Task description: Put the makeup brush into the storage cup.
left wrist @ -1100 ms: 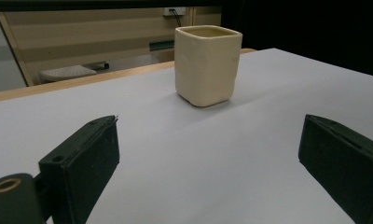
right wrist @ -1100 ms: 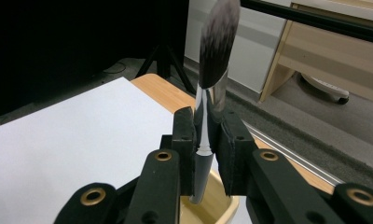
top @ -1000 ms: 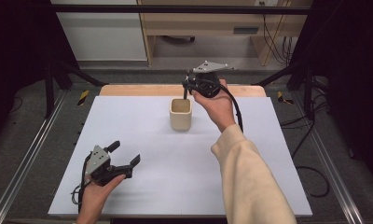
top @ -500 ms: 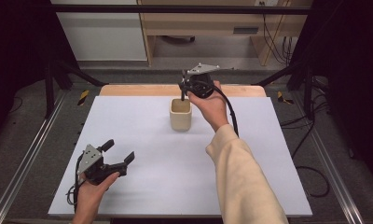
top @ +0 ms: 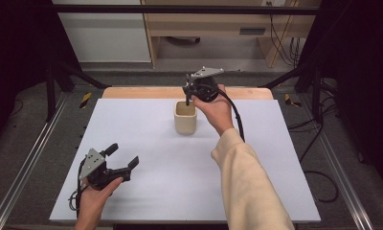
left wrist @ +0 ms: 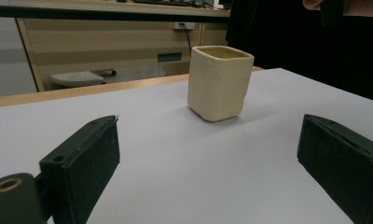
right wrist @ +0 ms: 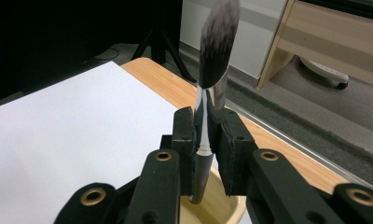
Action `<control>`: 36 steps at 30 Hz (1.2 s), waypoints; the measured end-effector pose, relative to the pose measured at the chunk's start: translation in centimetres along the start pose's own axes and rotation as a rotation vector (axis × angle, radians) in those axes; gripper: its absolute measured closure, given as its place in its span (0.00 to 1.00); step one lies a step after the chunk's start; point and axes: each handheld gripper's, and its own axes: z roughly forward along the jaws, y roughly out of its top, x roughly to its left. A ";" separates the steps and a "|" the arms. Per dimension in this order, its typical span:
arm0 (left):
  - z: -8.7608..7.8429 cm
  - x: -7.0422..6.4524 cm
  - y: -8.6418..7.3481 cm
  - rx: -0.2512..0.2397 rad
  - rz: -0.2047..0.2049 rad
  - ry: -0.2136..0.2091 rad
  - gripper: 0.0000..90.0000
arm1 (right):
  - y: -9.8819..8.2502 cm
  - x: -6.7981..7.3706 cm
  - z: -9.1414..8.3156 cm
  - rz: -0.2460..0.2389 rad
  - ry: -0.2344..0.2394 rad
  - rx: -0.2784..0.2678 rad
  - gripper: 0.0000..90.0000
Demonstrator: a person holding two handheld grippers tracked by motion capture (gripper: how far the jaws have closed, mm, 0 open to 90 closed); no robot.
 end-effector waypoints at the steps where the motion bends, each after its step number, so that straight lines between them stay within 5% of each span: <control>1: 0.0 0.0 0.0 -0.001 -0.001 0.001 0.06 | 0.0 0.0 0.0 -0.001 -0.001 0.000 0.87; 36: -0.5 0.5 0.2 -0.028 -0.029 0.008 0.05 | -0.7 0.3 0.7 0.003 0.002 0.029 0.87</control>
